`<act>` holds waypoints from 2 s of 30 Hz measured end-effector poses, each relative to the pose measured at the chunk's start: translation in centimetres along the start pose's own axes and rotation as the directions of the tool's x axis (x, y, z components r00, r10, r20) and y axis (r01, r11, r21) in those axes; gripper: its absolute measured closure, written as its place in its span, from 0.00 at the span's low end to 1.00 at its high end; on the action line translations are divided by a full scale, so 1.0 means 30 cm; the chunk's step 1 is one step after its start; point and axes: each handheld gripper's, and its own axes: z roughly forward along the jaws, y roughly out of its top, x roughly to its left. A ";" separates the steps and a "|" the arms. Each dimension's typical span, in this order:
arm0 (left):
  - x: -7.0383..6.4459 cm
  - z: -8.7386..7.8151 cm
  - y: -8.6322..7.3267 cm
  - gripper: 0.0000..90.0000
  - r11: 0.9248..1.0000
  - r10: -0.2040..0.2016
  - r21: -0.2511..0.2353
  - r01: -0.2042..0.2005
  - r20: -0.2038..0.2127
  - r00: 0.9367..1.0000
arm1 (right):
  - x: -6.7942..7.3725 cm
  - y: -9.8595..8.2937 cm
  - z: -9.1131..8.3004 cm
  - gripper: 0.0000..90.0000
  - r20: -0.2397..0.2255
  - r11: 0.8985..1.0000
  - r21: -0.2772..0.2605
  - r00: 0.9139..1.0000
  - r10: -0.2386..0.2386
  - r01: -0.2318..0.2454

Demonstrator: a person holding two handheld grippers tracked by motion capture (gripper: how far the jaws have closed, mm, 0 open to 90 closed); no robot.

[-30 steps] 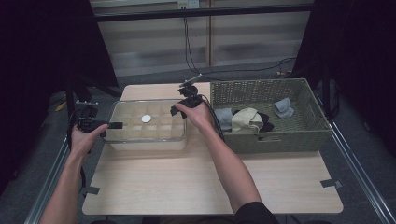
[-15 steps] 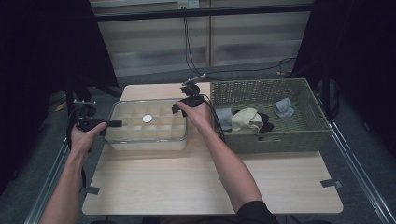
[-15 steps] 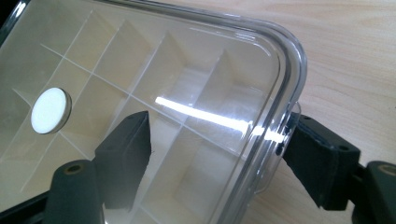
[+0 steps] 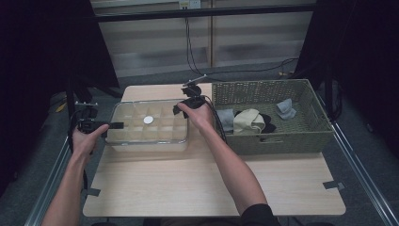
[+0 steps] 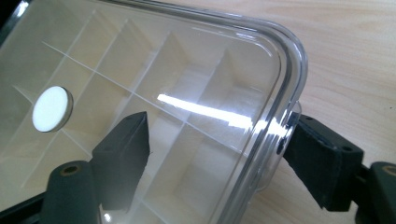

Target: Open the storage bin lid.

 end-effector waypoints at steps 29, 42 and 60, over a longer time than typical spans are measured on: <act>0.025 -0.105 -0.042 0.57 0.992 0.002 -0.125 0.002 0.037 0.999 | 0.009 -0.001 -0.090 0.51 -0.112 0.994 -0.108 0.994 -0.010 -0.002; 0.024 -0.148 -0.059 0.65 0.988 0.003 -0.156 0.002 0.035 0.999 | 0.041 -0.002 -0.150 0.62 -0.141 0.986 -0.166 0.989 -0.043 0.020; 0.004 -0.205 -0.078 0.73 0.983 0.051 -0.176 -0.047 0.017 0.999 | 0.087 -0.023 -0.246 0.73 -0.166 0.974 -0.223 0.984 -0.070 0.032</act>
